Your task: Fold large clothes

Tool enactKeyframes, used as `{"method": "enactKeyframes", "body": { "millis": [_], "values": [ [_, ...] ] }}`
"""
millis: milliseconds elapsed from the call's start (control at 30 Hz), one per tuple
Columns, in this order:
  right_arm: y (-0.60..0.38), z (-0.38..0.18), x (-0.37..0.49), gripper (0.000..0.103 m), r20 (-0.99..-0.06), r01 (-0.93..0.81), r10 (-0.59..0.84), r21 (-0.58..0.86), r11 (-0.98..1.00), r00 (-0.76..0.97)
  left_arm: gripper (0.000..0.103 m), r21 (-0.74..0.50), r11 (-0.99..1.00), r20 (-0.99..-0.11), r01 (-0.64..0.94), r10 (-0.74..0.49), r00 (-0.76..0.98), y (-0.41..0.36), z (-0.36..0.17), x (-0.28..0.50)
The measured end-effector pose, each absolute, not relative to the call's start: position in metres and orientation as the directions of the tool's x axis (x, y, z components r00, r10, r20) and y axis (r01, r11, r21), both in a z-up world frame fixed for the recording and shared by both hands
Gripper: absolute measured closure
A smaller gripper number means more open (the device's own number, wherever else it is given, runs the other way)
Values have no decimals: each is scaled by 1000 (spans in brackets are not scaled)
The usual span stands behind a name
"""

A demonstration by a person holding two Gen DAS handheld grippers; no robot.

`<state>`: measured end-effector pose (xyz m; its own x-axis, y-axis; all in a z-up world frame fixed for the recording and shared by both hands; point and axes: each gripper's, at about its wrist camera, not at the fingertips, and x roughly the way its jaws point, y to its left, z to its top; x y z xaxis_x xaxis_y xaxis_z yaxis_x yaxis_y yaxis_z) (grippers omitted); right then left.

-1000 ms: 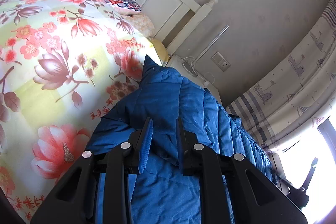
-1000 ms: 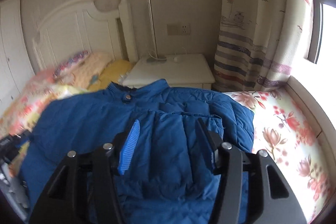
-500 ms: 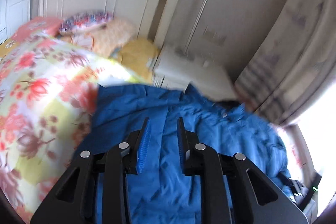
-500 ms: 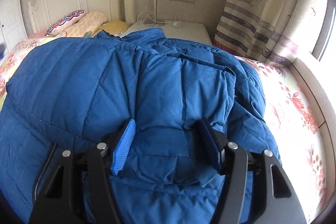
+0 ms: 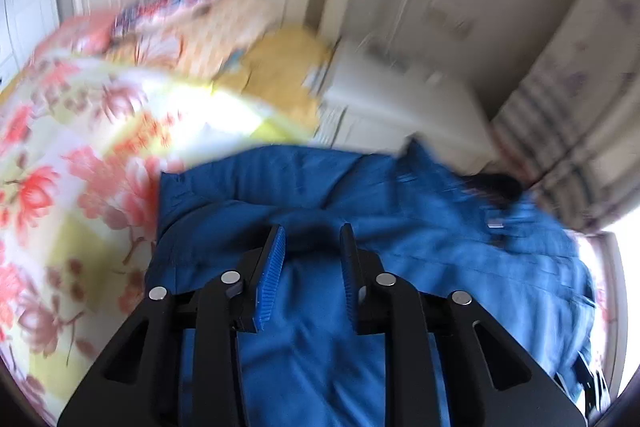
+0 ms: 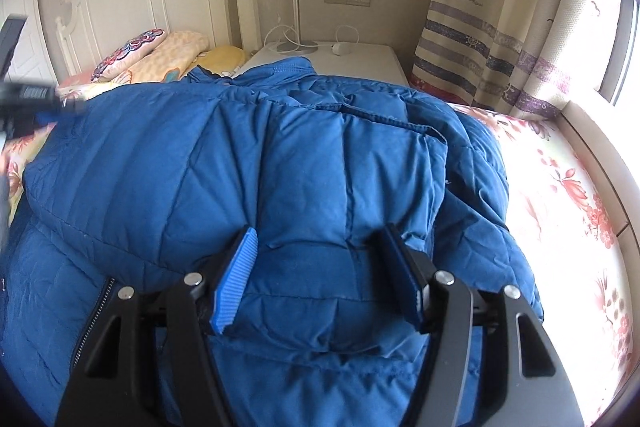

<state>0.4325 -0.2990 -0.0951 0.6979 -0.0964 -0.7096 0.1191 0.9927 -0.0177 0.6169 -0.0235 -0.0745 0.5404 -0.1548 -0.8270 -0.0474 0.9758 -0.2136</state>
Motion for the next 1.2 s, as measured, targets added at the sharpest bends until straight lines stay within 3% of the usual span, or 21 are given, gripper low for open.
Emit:
{"method": "enactKeyframes", "body": {
  "millis": [67,200,300,400,433,467,533,600,867,967,1033,1100,1200],
  "values": [
    [-300,-95,432,39,-709,117,-89,-9,993,700,82,-241,969,-828,-53,-177,531,-22,-92,629],
    [-300,-95,432,39,-706,108,-73,6,994,705,83,-151,987,-799,-60,-86,595,-37,-74,613],
    [-301,-95,432,38,-706,107,-68,11,994,705,82,-205,978,-720,46,-182,670,-58,-49,572],
    [-300,-95,432,37,-706,104,-64,14,995,705,82,-149,972,-734,183,-232,638,-95,-57,541],
    [-300,-95,432,37,-706,103,-63,15,995,705,76,-109,968,-757,225,-228,612,-111,-68,534],
    [-300,-95,432,36,-706,103,-62,16,995,706,64,-74,968,-768,239,-208,606,-120,-76,529],
    [-300,-95,432,36,-706,104,-63,16,994,706,60,68,967,-742,247,-117,661,-138,-93,520],
    [-300,-95,432,36,-706,104,-63,15,994,706,60,103,964,-734,245,-93,672,-142,-99,517],
    [-303,-87,425,34,-685,97,-26,66,993,728,48,3,964,-738,266,-177,651,-130,-100,519],
    [-316,-60,414,34,-603,130,-5,164,978,798,41,-8,961,-737,275,-192,648,-132,-100,515],
    [-321,-40,421,32,-562,159,-64,121,980,825,33,-31,956,-737,293,-220,640,-131,-100,514],
    [-328,-31,443,22,-574,177,-100,79,981,813,28,-39,952,-737,304,-233,634,-133,-100,512],
    [-351,-43,488,20,-655,240,-162,32,970,739,26,-42,950,-737,311,-240,632,-135,-100,512]
  ]
}}
